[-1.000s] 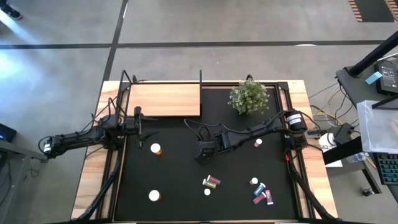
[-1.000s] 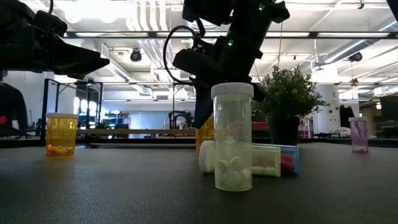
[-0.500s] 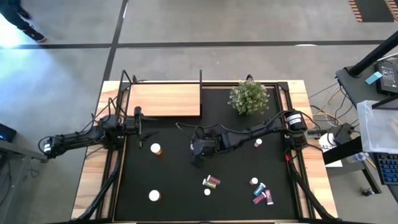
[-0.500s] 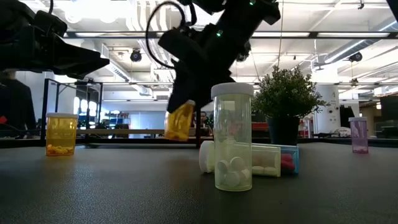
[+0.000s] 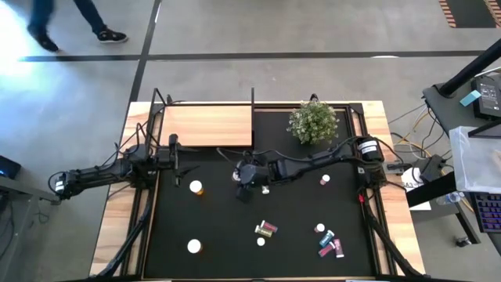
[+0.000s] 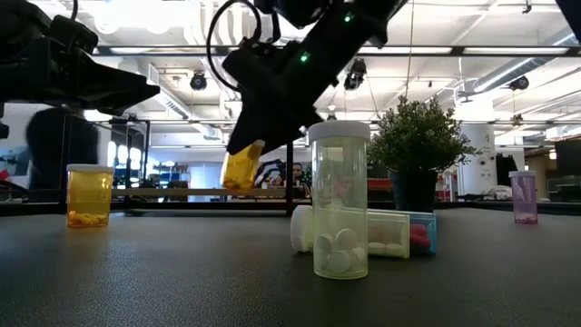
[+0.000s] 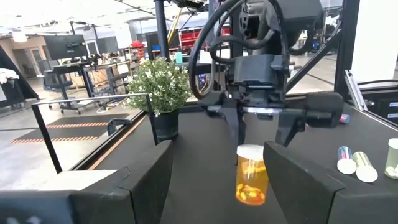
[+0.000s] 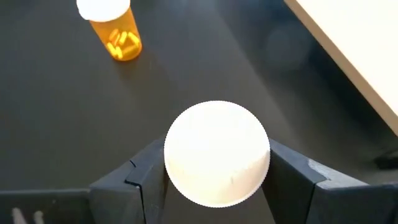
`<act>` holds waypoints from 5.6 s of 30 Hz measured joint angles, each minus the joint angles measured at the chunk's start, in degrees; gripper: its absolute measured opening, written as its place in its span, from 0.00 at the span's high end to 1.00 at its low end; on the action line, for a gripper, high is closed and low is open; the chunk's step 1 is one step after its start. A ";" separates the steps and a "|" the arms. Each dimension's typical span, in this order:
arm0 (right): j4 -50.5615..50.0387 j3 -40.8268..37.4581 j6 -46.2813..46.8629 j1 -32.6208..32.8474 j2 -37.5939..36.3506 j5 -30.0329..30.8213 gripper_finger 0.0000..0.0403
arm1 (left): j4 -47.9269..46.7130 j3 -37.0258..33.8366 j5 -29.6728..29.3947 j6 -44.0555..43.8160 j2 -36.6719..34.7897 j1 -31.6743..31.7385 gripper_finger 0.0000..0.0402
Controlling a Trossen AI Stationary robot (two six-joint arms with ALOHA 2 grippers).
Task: Pick and place medicine bottles onto shelf by color
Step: Move the orange medicine bottle to the left, then adjust the top yellow medicine bottle
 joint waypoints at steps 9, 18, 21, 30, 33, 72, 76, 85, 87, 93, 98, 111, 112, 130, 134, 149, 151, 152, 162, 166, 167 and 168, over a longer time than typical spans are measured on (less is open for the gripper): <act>1.52 4.52 -1.94 -2.90 5.52 -3.58 0.50 | 0.02 -0.02 -0.02 0.00 0.00 0.00 0.41; -4.26 9.97 -2.68 -6.06 9.19 -6.44 0.50 | 0.02 -0.02 0.00 0.00 -0.01 0.00 0.41; -6.91 12.15 -2.68 -6.74 10.14 -6.48 0.50 | 0.02 0.00 0.00 0.00 -0.02 -0.02 0.41; -14.66 19.66 -2.76 -7.92 13.70 -6.39 0.50 | 0.00 0.00 0.00 0.00 -0.02 0.00 0.41; -14.69 19.88 -2.79 -7.93 14.04 -6.38 0.50 | 0.02 0.00 -0.01 0.00 0.05 -0.01 0.41; -49.31 19.77 -2.40 -4.11 6.31 -13.56 0.13 | 0.02 -0.01 -0.02 0.00 0.00 -0.02 0.41; -54.46 19.77 -3.21 -3.80 6.28 -15.54 0.12 | 0.02 -0.02 0.00 0.00 0.00 0.00 0.41; -59.59 19.02 -34.90 -3.60 6.28 -21.97 0.12 | 0.02 0.00 -0.02 0.00 0.00 -0.01 0.41; -60.47 18.77 -43.01 -3.60 6.28 -22.32 0.12 | 0.02 -0.02 -0.02 0.00 0.00 0.00 0.41; -60.36 18.75 -65.98 -3.63 6.28 -22.48 0.12 | 0.02 -0.02 -0.02 0.00 0.00 -0.02 0.41; -61.56 18.69 -82.80 -3.76 6.28 -22.47 0.12 | 0.02 0.00 -0.02 0.00 0.00 -0.02 0.41; -55.93 18.37 -102.59 -6.43 6.31 -22.35 0.12 | 0.02 -0.01 -0.02 0.00 0.00 0.00 0.41; -55.24 18.26 -103.09 -6.60 6.46 -22.35 0.12 | 0.02 -0.01 -0.02 0.01 0.00 -0.01 0.41; -52.09 18.18 -112.18 -7.14 12.27 -22.56 0.12 | 0.02 0.00 -0.02 0.00 0.00 0.00 0.41; -51.68 18.20 -113.65 -7.14 12.58 -22.80 0.13 | 0.02 -0.01 -0.02 0.00 0.00 -0.01 0.41; -51.39 18.20 -118.79 -7.00 12.93 -22.99 0.38 | 0.02 0.00 -0.02 0.00 0.00 0.00 0.41; -51.39 18.20 -118.79 -6.99 12.93 -23.11 0.43 | 0.02 -0.01 -0.02 0.00 -0.02 0.00 0.41; -51.37 18.20 -118.77 -6.99 12.95 -23.15 0.46 | 0.02 0.00 -0.02 0.00 0.00 0.00 0.41; -50.79 18.20 -118.49 -6.86 12.99 -23.80 0.67 | 0.02 0.00 -0.02 0.00 0.00 0.00 0.41; -49.58 18.14 -115.59 -6.88 13.02 -25.05 0.71 | 0.02 0.00 -0.02 0.00 0.00 -0.02 0.41; -48.64 18.07 -115.07 -6.88 13.02 -25.14 0.72 | 0.02 0.00 0.00 0.00 -0.02 0.00 0.41; -47.36 18.05 -115.13 -6.88 13.02 -25.39 0.72 | 0.02 -0.02 0.00 0.00 0.00 -0.02 0.41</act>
